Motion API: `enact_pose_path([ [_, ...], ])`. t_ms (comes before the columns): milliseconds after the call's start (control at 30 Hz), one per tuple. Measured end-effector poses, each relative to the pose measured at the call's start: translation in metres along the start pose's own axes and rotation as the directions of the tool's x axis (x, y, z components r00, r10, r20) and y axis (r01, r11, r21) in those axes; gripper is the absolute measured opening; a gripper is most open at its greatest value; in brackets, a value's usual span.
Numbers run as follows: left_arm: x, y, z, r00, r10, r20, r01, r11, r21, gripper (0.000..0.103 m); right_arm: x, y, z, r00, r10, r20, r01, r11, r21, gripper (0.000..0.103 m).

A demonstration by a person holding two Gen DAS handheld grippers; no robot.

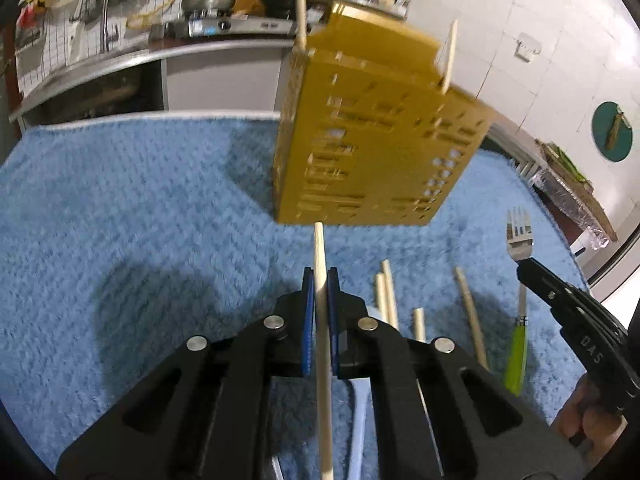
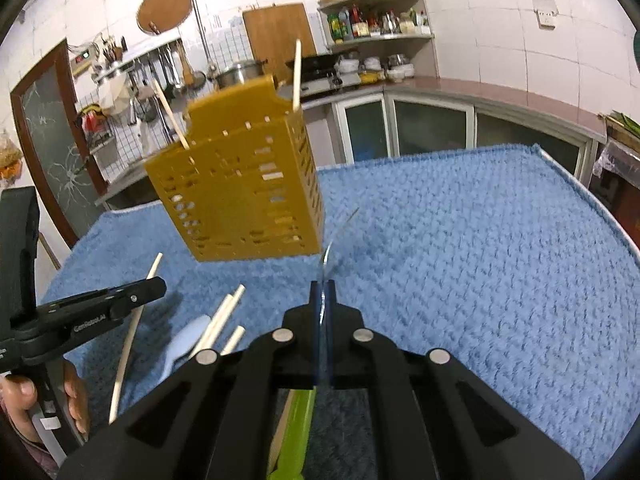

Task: Organize utensils
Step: 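Lift the held fork and chopstick and carry both toward the yellow holder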

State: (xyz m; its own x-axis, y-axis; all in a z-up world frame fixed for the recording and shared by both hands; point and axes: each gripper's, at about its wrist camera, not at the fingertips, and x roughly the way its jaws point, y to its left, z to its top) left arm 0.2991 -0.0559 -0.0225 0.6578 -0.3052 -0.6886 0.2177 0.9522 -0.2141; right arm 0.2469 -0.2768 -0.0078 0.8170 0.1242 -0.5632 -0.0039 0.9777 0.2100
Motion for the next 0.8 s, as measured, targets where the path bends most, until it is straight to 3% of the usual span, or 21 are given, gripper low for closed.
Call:
enact_pose_path([
  [300,-0.042,-0.008,0.022,0.993,-0.018,0.120,0.015,1.000,0.028,0.004,-0.028,0.009,0.011,0.992,0.028,0.122,-0.023,0.999,-0.046,0.002],
  [800,-0.075,-0.003,0.057,0.969,-0.095,0.226,0.096,0.995,0.007,0.004,-0.064,0.035,0.060,0.959,0.040,0.280,-0.001,0.991,-0.137,0.001],
])
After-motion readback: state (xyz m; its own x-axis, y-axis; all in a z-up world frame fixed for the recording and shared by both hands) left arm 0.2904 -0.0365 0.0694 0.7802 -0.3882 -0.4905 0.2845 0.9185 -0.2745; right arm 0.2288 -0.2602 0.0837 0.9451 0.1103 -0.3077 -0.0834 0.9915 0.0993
